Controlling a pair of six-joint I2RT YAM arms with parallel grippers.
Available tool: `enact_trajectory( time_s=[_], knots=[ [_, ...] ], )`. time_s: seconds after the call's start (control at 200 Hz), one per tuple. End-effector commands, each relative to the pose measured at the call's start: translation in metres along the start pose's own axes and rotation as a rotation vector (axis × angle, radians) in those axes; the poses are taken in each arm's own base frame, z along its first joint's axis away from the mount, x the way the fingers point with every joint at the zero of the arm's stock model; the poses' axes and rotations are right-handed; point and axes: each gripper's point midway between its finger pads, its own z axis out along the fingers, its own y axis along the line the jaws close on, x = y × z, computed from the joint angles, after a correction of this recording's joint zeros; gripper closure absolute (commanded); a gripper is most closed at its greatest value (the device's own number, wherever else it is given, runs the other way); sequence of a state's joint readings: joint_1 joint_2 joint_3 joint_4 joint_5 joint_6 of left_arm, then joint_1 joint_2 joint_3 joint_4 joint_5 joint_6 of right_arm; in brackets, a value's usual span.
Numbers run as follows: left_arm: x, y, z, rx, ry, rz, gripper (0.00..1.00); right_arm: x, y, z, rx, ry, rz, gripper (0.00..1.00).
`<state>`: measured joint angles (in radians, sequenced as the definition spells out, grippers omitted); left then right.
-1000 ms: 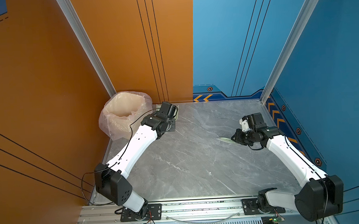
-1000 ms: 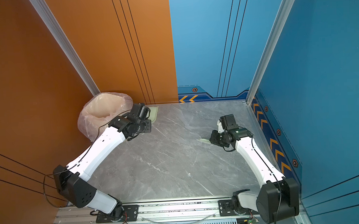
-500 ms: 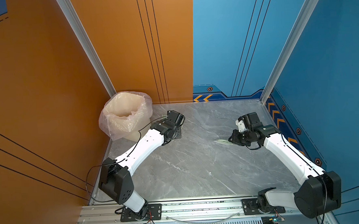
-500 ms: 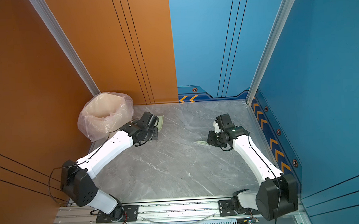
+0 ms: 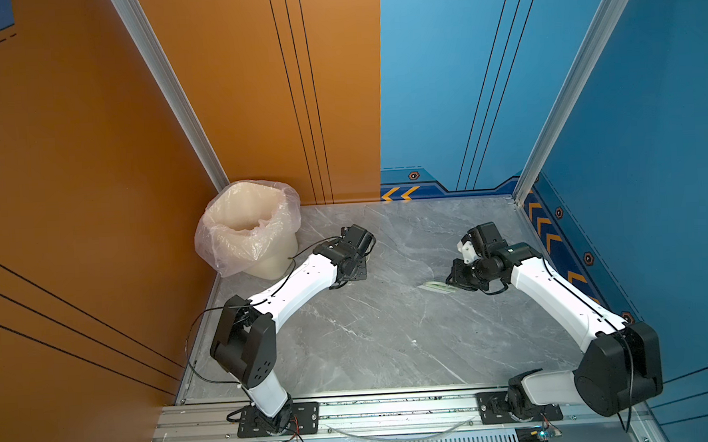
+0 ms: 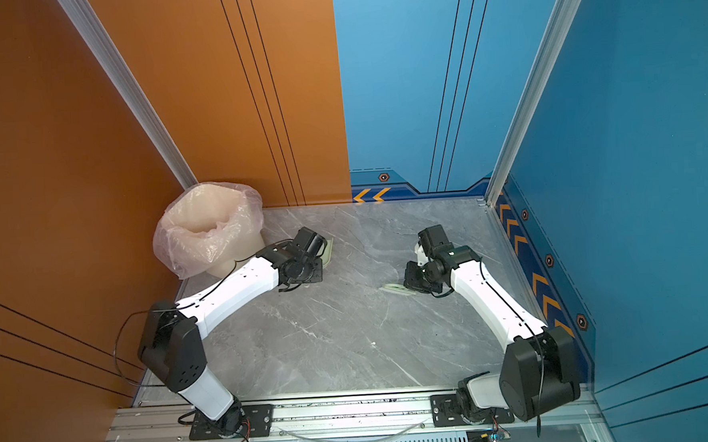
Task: Sweep away the paper scraps from the table
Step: 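Bring the empty dustpan back over the table with the left gripper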
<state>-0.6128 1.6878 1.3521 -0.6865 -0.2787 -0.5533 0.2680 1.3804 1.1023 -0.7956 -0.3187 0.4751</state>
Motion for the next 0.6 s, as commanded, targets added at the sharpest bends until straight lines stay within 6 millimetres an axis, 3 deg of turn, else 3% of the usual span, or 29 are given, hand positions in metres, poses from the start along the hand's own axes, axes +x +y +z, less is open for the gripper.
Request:
enact_trajectory(
  time_s=[0.0, 0.596],
  knots=[
    [0.013, -0.011, 0.011, 0.02, 0.034, 0.0, 1.0, 0.008, 0.007, 0.0, -0.006, 0.058, -0.016, 1.0],
    [0.033, -0.029, 0.03, 0.032, 0.08, -0.001, 1.0, 0.041, 0.043, 0.011, -0.046, 0.19, -0.136, 1.0]
  ],
)
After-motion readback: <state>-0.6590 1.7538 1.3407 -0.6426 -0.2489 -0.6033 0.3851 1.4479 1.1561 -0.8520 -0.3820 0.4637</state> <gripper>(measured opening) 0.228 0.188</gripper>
